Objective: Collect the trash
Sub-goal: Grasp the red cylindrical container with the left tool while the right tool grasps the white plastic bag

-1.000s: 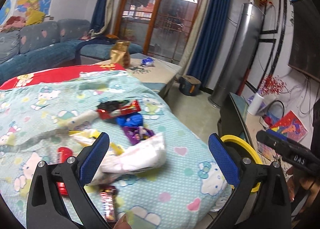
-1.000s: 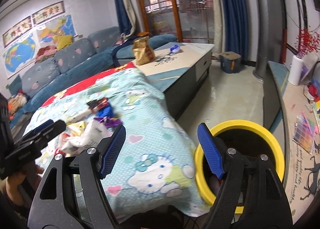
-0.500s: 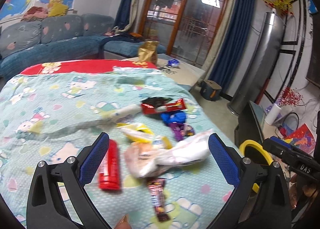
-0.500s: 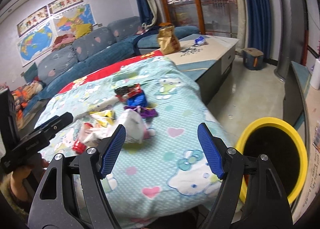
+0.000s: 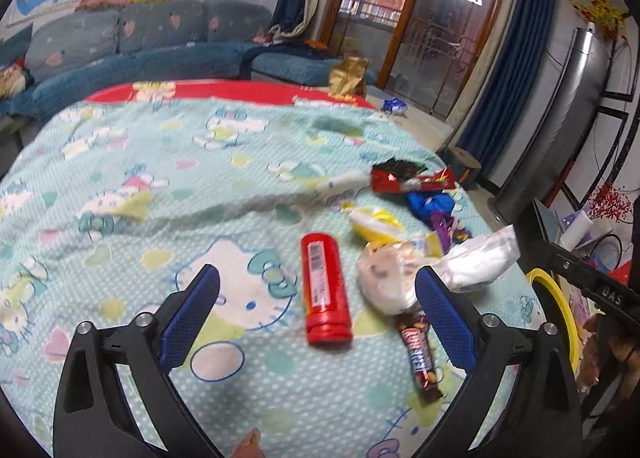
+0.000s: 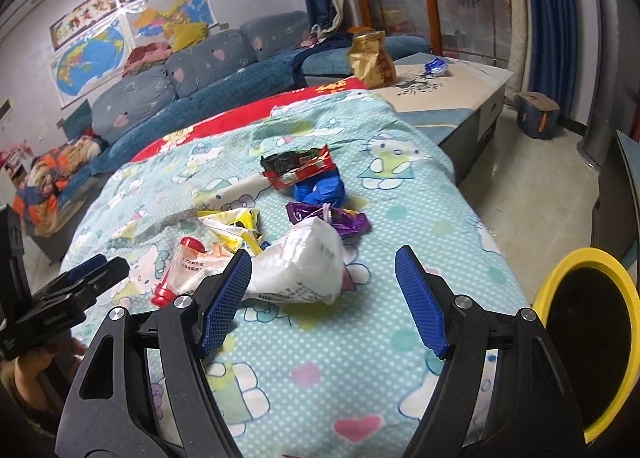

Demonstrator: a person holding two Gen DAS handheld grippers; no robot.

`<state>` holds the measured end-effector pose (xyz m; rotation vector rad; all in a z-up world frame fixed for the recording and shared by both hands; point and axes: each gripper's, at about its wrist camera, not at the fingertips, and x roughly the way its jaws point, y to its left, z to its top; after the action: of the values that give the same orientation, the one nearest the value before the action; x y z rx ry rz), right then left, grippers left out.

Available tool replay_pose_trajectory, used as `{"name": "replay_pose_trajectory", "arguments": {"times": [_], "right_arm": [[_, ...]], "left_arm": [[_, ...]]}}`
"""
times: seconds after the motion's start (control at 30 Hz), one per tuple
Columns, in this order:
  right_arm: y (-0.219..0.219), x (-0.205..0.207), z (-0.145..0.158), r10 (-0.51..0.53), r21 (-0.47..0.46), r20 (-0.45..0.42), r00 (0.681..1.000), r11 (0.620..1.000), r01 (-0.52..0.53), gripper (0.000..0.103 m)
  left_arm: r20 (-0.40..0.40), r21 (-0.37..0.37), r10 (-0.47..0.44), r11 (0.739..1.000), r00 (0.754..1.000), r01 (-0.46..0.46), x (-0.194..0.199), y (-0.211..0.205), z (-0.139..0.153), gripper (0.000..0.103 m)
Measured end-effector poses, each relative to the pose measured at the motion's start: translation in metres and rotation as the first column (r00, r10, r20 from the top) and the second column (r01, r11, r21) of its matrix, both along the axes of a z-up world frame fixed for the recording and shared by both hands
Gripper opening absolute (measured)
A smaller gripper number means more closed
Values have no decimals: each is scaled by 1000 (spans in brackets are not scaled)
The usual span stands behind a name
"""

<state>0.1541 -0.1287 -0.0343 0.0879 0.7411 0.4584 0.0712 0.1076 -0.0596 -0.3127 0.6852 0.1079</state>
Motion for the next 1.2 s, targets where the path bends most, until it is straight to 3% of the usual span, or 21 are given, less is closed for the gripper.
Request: {"name": "replay_pose_trajectory", "arguments": {"times": [0.03,0.23,0.33,0.4,0.53,0.73,1.2], "right_arm": [[4,3,-2,9,-3,-3,1000,1000,-9,66],[20,21,-13,31,-20,-32,999,999,-32,66],[22,29,-21,44,0,-71,997,999,-44,51],[23,30,-26,57,12,-91,994,998,-56,30],[24,24,-27,76,18,-73,994,997,-75,24],[18,14,-17,85,43,-33,996,996,-83,21],[-2,-5,20,46,105,73,996,993,-54,20]], "left_arm": [[-15,-9,-3,1000,1000,3,2,2,-4,81],[-96,-115,-53,993,994,42,14,2,-31,57],[-121,-140,-58,989,991,41,19,1,-42,49],[-131,-154,-64,987,989,44,23,1,-47,46],[-141,-168,-69,985,988,45,28,-1,-53,32],[-122,-174,-66,984,990,44,24,0,-50,31],[35,-127,-23,991,999,28,2,8,8,30]]}}
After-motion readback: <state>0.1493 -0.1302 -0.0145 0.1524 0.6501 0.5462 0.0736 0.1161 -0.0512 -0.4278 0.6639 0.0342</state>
